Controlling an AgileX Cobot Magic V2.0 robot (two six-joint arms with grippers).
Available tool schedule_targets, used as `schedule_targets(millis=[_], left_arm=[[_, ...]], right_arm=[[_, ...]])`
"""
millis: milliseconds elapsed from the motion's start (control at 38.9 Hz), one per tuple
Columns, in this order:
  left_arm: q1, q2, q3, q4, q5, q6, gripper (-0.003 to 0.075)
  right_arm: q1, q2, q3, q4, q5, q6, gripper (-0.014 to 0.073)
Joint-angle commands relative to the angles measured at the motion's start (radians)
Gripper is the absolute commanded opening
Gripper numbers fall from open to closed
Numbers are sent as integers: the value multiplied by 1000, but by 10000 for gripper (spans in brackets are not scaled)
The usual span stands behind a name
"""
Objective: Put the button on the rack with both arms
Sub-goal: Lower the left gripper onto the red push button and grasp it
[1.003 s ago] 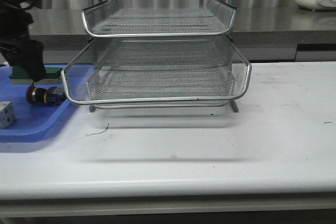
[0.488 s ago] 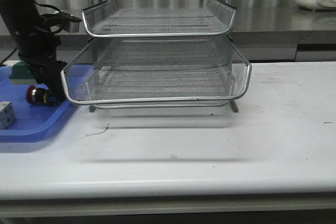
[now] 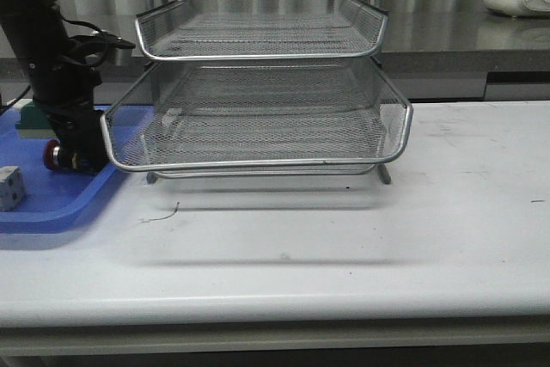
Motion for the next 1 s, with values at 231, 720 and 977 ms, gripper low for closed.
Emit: schedule_targets(millis=[231,720,977], left_arm=[[-2,-38,-29,-16,26,1,606],[25,-46,-34,11,35,-22,50],[90,-137,-97,11,107,-135,50]], right_arm=[[1,9,-28,-1,-88,-4,-62],[1,9,-28,-1,-88,-4,-62],[1,9,-28,-1,-88,-4,-62]])
